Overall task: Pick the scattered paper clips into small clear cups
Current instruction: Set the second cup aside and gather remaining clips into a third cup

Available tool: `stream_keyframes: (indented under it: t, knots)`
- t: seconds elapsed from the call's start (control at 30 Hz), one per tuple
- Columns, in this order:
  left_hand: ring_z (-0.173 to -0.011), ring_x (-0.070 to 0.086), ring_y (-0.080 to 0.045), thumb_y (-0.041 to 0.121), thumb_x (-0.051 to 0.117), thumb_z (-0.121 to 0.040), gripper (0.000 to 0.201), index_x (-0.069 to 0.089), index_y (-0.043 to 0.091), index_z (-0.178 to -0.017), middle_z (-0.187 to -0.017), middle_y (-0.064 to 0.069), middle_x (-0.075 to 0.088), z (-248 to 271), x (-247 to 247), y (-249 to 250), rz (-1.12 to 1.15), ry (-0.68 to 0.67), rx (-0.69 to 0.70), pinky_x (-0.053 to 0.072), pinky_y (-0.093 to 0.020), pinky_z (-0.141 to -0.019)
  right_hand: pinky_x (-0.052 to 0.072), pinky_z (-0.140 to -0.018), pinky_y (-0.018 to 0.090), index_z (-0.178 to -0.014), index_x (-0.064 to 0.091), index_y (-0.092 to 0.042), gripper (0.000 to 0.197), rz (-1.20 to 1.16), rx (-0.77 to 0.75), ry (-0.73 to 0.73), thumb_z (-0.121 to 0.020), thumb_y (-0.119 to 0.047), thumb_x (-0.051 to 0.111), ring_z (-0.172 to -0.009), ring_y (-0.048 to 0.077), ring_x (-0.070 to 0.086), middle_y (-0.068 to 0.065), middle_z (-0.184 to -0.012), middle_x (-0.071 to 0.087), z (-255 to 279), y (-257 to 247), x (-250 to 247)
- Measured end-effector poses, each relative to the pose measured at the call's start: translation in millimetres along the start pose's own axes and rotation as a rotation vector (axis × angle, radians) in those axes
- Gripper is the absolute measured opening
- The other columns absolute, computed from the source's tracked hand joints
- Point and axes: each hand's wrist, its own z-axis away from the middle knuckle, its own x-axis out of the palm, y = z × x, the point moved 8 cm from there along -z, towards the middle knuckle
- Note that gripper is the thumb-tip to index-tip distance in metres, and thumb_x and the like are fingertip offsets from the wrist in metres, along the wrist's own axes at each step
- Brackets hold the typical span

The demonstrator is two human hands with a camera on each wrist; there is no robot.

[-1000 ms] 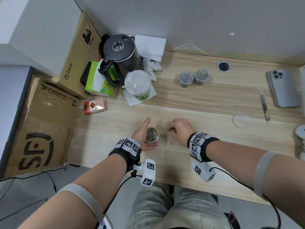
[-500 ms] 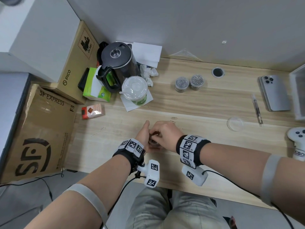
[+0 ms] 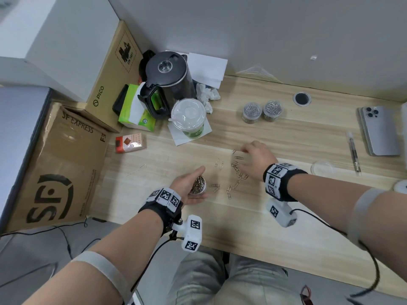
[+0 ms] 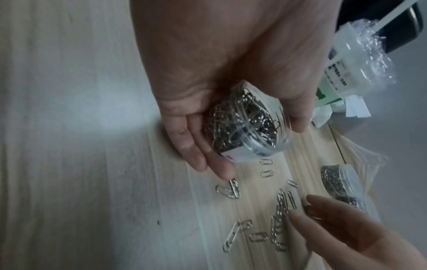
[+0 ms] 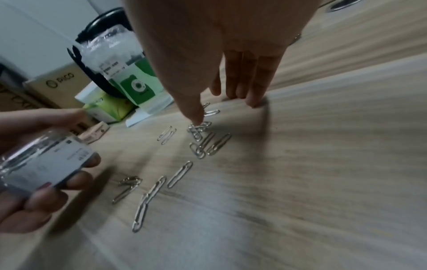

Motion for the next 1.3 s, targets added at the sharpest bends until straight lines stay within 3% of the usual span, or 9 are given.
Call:
stream_keyframes:
  t: [0.13, 0.3, 0.4, 0.57, 0.63, 0.83, 0.97, 1.1, 1.3]
  knots:
    - [-0.075, 0.072, -0.033, 0.053, 0.076, -0.081, 0.05, 0.059, 0.015, -0.109, -0.09, -0.016, 0.069, -2, -15, -5, 0.025, 0.042, -0.014, 0.061, -0.048, -0.083, 0.039, -0.098, 0.035, -0.125, 0.054, -0.016, 0.072, 0.032, -0.131, -0.067, -0.063, -0.04, 0.081, -0.111, 0.025, 0.042, 0.005, -0.119, 0.047, -4, -17, 19]
    - [-0.074, 0.073, -0.031, 0.058, 0.078, -0.076, 0.069, 0.061, 0.007, -0.12, -0.091, -0.016, 0.07, -2, -10, -6, 0.03, 0.023, -0.023, 0.063, -0.045, -0.078, 0.044, -0.09, 0.032, -0.11, 0.063, -0.009, 0.033, 0.007, -0.251, -0.153, -0.08, -0.02, 0.072, -0.104, 0.024, 0.052, 0.005, -0.112, 0.052, 3, -36, 42]
    - [-0.075, 0.072, -0.032, 0.057, 0.077, -0.079, 0.059, 0.063, 0.011, -0.114, -0.089, -0.015, 0.07, -3, -7, -2, 0.031, 0.026, -0.01, 0.062, -0.047, -0.08, 0.05, -0.083, 0.035, -0.1, 0.066, -0.014, 0.02, -0.027, -0.304, -0.148, -0.083, -0.024, 0.065, -0.092, 0.021, 0.058, 0.0, -0.1, 0.058, 8, -44, 39]
    - [-0.078, 0.072, -0.033, 0.055, 0.076, -0.08, 0.054, 0.061, 0.013, -0.111, -0.089, -0.015, 0.07, -4, -8, 1, 0.027, 0.027, -0.013, 0.062, -0.047, -0.082, 0.045, -0.089, 0.038, -0.122, 0.058, -0.015, 0.045, 0.051, -0.226, 0.055, -0.077, -0.018, 0.058, -0.105, 0.026, 0.048, 0.004, -0.115, 0.052, -8, -36, 7]
    - [-0.076, 0.072, -0.032, 0.055, 0.076, -0.081, 0.054, 0.061, 0.013, -0.111, -0.086, -0.013, 0.07, -6, -9, 2, 0.026, 0.029, -0.015, 0.062, -0.046, -0.08, 0.044, -0.091, 0.037, -0.123, 0.057, -0.013, 0.046, 0.125, -0.202, -0.007, -0.077, -0.011, 0.055, -0.108, 0.027, 0.045, 0.006, -0.119, 0.05, -12, -31, 11]
    - [-0.079, 0.072, -0.034, 0.053, 0.075, -0.083, 0.05, 0.061, 0.014, -0.11, -0.088, -0.013, 0.069, -4, -8, 6, 0.019, 0.023, -0.016, 0.062, -0.046, -0.08, 0.048, -0.083, 0.03, -0.094, 0.067, -0.014, 0.021, 0.054, -0.268, -0.273, -0.081, -0.009, 0.05, -0.096, 0.025, 0.059, 0.001, -0.101, 0.06, 3, -37, 38]
    - [-0.078, 0.071, -0.034, 0.053, 0.075, -0.082, 0.05, 0.062, 0.013, -0.111, -0.085, -0.012, 0.069, -4, -8, 8, 0.024, 0.025, -0.014, 0.062, -0.047, -0.08, 0.048, -0.084, 0.036, -0.114, 0.062, -0.016, 0.035, 0.049, -0.345, -0.125, -0.079, -0.016, 0.055, -0.1, 0.024, 0.055, 0.002, -0.108, 0.056, -4, -54, 28]
    - [-0.08, 0.071, -0.035, 0.052, 0.076, -0.082, 0.049, 0.062, 0.014, -0.11, -0.088, -0.012, 0.068, -5, -11, 6, 0.033, 0.032, -0.016, 0.061, -0.048, -0.084, 0.042, -0.093, 0.036, -0.129, 0.053, -0.02, 0.06, 0.226, -0.488, -0.217, -0.072, -0.036, 0.065, -0.114, 0.02, 0.04, -0.002, -0.127, 0.045, -5, -72, 40]
    - [-0.08, 0.071, -0.034, 0.052, 0.076, -0.083, 0.046, 0.062, 0.016, -0.109, -0.087, -0.012, 0.069, -4, -11, 7, 0.031, 0.027, -0.015, 0.061, -0.048, -0.084, 0.048, -0.077, 0.036, -0.086, 0.064, -0.018, 0.021, 0.253, -0.503, -0.268, -0.08, -0.037, 0.063, -0.093, 0.02, 0.051, -0.005, -0.094, 0.054, 6, -61, 46]
